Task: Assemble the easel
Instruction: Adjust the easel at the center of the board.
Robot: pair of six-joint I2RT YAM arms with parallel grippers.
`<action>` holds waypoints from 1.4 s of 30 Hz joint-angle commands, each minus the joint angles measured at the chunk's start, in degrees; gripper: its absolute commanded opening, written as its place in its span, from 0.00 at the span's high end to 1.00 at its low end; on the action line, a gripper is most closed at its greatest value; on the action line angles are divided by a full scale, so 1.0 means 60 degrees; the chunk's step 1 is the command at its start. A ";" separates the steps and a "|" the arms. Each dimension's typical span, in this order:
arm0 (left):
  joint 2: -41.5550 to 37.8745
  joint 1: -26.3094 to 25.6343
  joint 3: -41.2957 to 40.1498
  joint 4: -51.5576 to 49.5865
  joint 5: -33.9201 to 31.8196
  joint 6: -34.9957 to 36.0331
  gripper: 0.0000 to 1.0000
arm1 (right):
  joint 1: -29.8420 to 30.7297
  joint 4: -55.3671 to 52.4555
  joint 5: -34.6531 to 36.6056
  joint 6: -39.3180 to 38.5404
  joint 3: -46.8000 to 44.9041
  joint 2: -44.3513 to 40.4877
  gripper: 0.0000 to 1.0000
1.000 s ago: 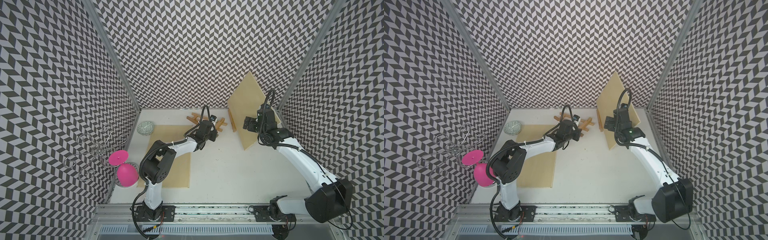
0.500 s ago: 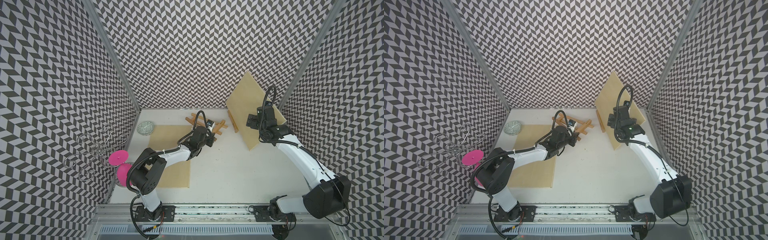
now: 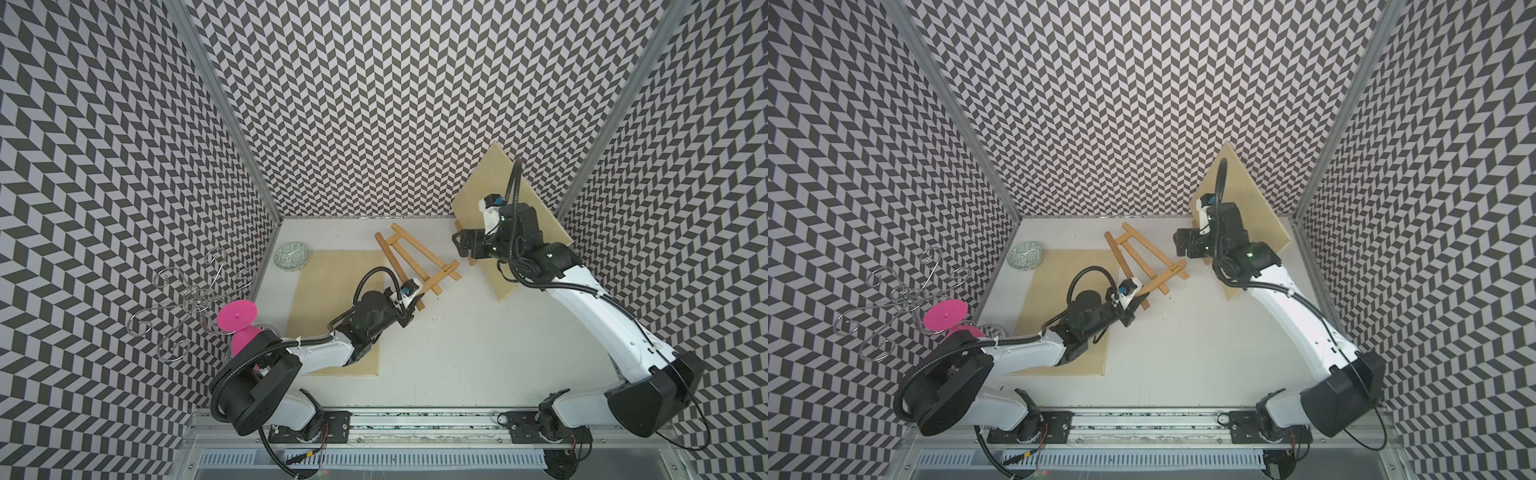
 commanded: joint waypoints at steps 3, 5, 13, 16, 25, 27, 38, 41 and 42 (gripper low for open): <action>-0.0611 -0.0872 -0.0283 0.2001 0.0034 0.1778 1.00 | 0.0499 -0.0571 -0.0164 -0.0442 0.0872 0.1158 0.13; -0.0727 -0.0999 -0.0356 0.1987 0.0149 0.1898 1.00 | 0.0757 -0.0466 -0.0061 -0.0745 0.0744 0.1349 0.13; -0.1156 -0.1305 -0.0345 0.1604 0.0336 0.2102 1.00 | 0.0847 -0.0917 0.1233 -0.0775 0.0514 0.2004 0.28; -0.1271 -0.1374 -0.0321 0.1481 0.0377 0.2125 1.00 | 0.0847 -0.0755 0.1367 -0.0842 0.0335 0.2009 0.39; -0.1282 -0.1366 -0.0063 0.1000 0.0113 0.2198 1.00 | 0.0847 -0.0317 0.1053 -0.1118 0.0014 0.1426 0.78; -0.1347 -0.1364 0.0044 0.0803 -0.0039 0.1973 1.00 | 0.0847 -0.0125 0.1178 -0.1177 -0.0078 0.1196 0.84; -0.3471 -0.1258 -0.0818 0.0491 -0.0635 -0.1426 0.17 | -0.0094 0.2130 0.0299 -0.0313 -0.1972 -0.1029 1.00; -0.3855 -0.1215 -0.1208 0.0341 -0.1079 -0.2264 0.14 | -0.0781 0.1909 -0.0320 0.0427 -0.1767 -0.1389 1.00; -0.3914 -0.1161 -0.1418 0.0512 -0.1158 -0.2558 0.14 | -0.0887 0.1804 -0.0342 0.0581 -0.1651 -0.1464 1.00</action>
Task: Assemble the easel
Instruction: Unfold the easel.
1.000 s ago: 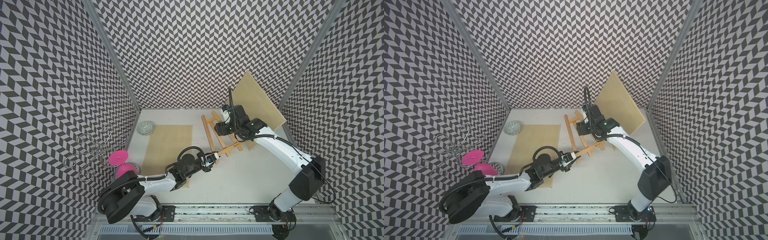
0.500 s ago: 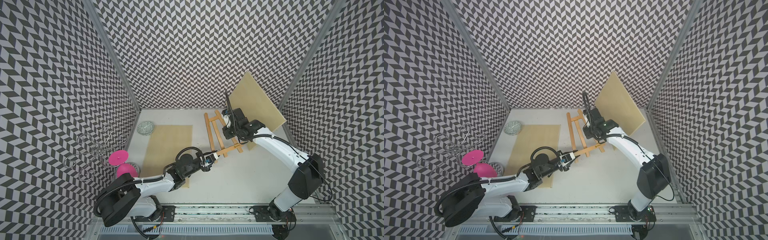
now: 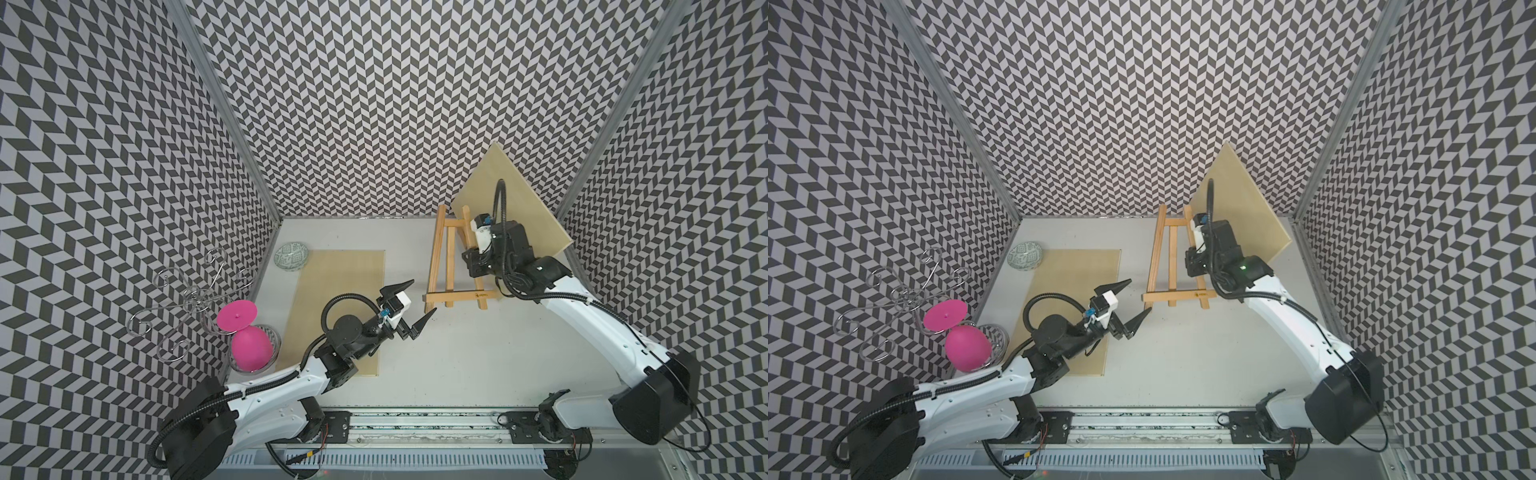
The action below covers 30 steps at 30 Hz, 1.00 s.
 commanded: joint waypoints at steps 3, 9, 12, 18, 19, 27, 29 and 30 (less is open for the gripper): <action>-0.0068 0.0274 -0.1058 0.0956 -0.0361 -0.2528 0.10 | -0.0400 0.0682 -0.0460 0.1566 0.0720 -0.0692 1.00; 0.1345 0.0252 -0.0754 0.2867 0.0416 -0.4217 0.09 | -0.0405 0.0931 -0.1351 0.2288 0.0501 -0.1053 1.00; 0.2101 0.0263 -0.0808 0.4450 0.0296 -0.4863 0.08 | -0.0401 0.1333 -0.1770 0.2593 0.0178 -0.1307 1.00; 0.3217 0.0139 -0.0488 0.6237 0.1309 -0.4756 0.08 | -0.0408 0.1470 -0.1971 0.2813 -0.0010 -0.1386 1.00; 0.3339 0.0147 -0.0449 0.6403 0.1282 -0.4720 0.08 | -0.0401 0.1528 -0.2012 0.2835 -0.0031 -0.1423 1.00; 0.4269 0.0154 0.0638 0.5827 0.0753 -0.4572 0.08 | -0.0402 0.1750 -0.2516 0.2913 -0.0321 -0.1456 1.00; 0.4552 0.0184 0.0920 0.5577 0.0610 -0.4550 0.08 | -0.0397 0.1870 -0.2685 0.2941 -0.0424 -0.1550 1.00; 0.4699 0.0182 0.1038 0.5509 0.0548 -0.4531 0.08 | -0.0402 0.1889 -0.2767 0.2953 -0.0450 -0.1586 1.00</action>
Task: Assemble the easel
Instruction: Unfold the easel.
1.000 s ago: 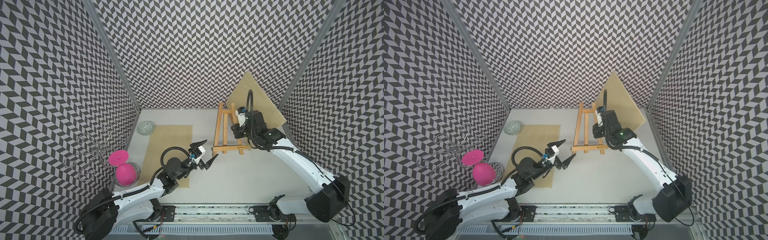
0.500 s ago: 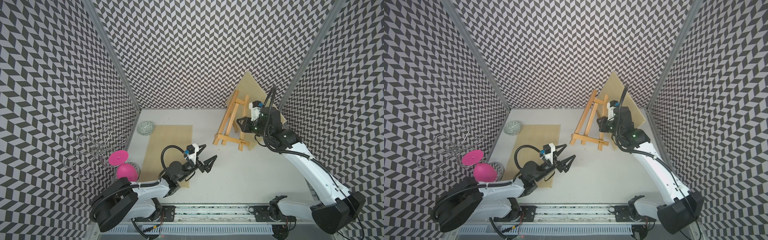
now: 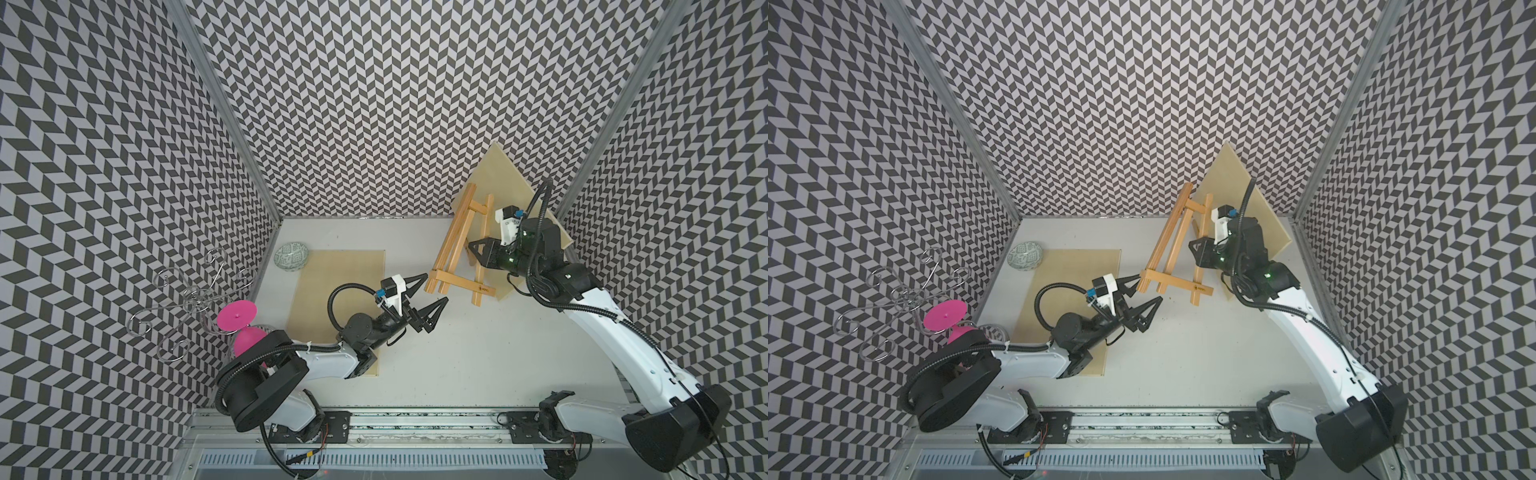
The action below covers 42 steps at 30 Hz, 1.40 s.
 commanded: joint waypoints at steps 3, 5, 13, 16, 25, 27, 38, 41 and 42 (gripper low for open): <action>0.0615 0.0066 0.0516 -0.0092 -0.0512 0.0080 0.09 | 0.0050 0.0967 -0.0561 0.0209 0.0050 -0.0485 1.00; 0.0840 0.0233 0.0611 -0.0236 -0.0604 -0.0001 0.09 | 0.0050 0.0870 -0.0560 0.0173 0.0046 -0.0618 1.00; 0.1521 0.1466 0.0672 0.0023 -0.0179 -0.1015 0.10 | 0.0049 0.0141 -0.0711 -0.0057 -0.0016 -0.0933 1.00; 0.1732 0.1890 0.0901 -0.0110 0.0268 -0.1149 0.11 | 0.0051 -0.0060 -0.0846 -0.0162 -0.0194 -0.1038 1.00; 0.2422 0.2889 0.1742 -0.1024 0.0975 -0.1333 0.12 | 0.0089 -0.0664 -0.1135 -0.0772 -0.0149 -0.0976 1.00; 0.2375 0.3165 0.1759 -0.1178 0.1364 -0.1449 0.12 | 0.0087 -0.0881 -0.0658 -0.0928 0.0101 -0.0940 1.00; 0.1027 0.3695 0.1426 -0.3459 0.1995 -0.1235 0.12 | 0.0089 -0.0969 0.1204 -0.1312 0.1252 -0.0023 1.00; 0.0108 0.3684 0.1341 -0.5129 0.1665 -0.1164 0.12 | 0.0182 0.0220 0.2173 -0.1086 0.0836 0.0189 1.00; -0.0253 0.3679 0.1229 -0.5546 0.1477 -0.1115 0.12 | 0.0367 0.0862 0.2689 -0.1148 0.0611 0.0300 1.00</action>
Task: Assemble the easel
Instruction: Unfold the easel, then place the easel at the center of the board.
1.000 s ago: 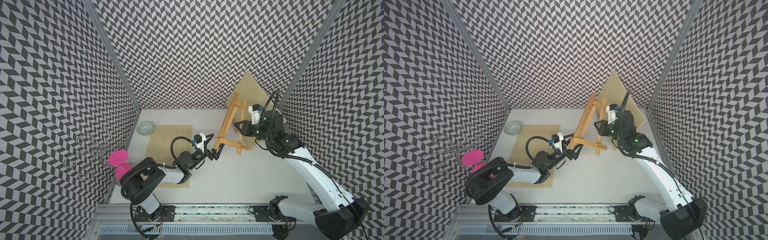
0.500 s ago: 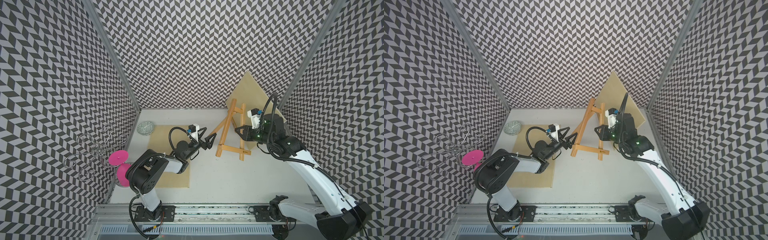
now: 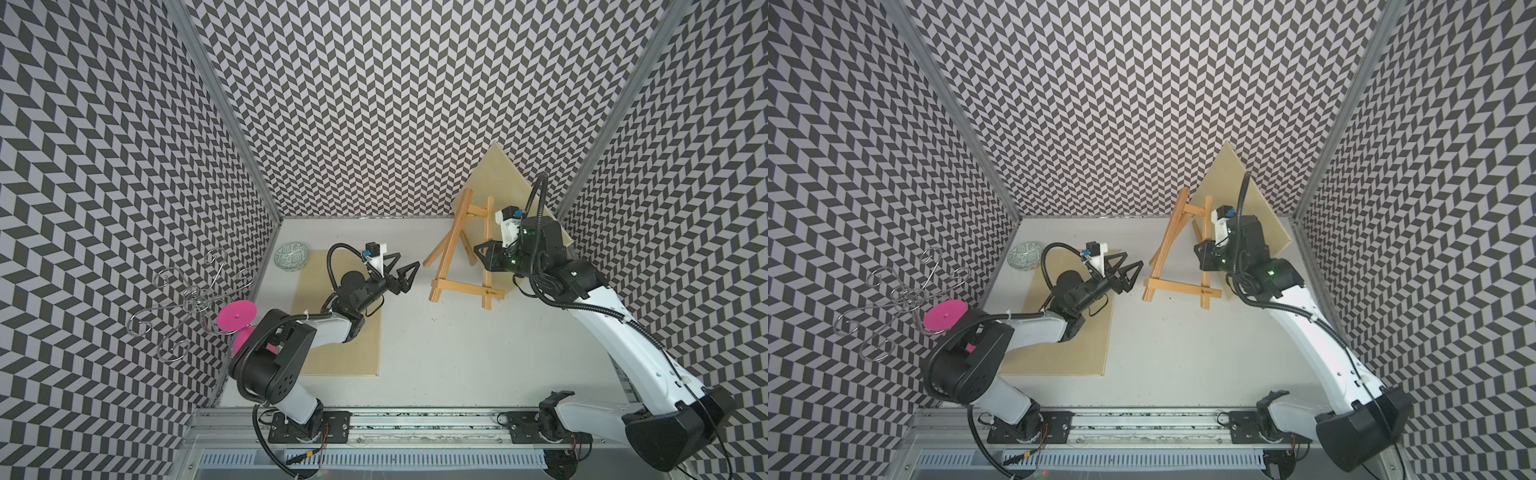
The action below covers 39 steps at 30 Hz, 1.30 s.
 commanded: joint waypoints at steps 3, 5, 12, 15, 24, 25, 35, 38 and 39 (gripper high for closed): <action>-0.1676 0.0029 -0.0334 -0.2946 -0.0937 0.0147 0.09 | 0.1037 0.3615 0.3509 -0.0237 -0.0624 0.0696 1.00; -0.2189 0.0052 -0.0068 -0.4190 -0.1233 0.0399 0.09 | 0.1318 0.4886 0.4303 -0.0430 -0.0982 0.1158 1.00; -0.2958 0.0332 0.0329 -0.6271 -0.2651 0.0658 0.07 | 0.1388 0.6569 0.5588 -0.0595 -0.0779 0.3204 1.00; -0.2961 0.0558 0.0366 -0.6539 -0.2919 0.0510 0.06 | 0.1396 0.5692 0.6032 0.0124 0.0146 0.4210 1.00; -0.2586 0.1186 0.0640 -0.6800 -0.2935 0.0068 0.06 | 0.2208 0.5613 0.8943 0.1483 0.0603 0.5665 1.00; -0.2593 0.1247 0.0635 -0.6809 -0.2968 0.0022 0.06 | 0.2209 0.5756 0.9170 0.1443 0.0503 0.5691 1.00; -0.2414 0.1737 0.0523 -0.6714 -0.2927 -0.0517 0.06 | 0.2212 0.5198 1.0546 0.1074 0.1383 0.7390 1.00; -0.2365 0.1786 0.0524 -0.6681 -0.2985 -0.0524 0.06 | 0.2237 0.4920 1.0392 0.1396 0.1620 0.7834 1.00; -0.2338 0.1822 0.0537 -0.6685 -0.3035 -0.0559 0.05 | 0.2224 0.4800 1.0338 0.1553 0.1725 0.8008 1.00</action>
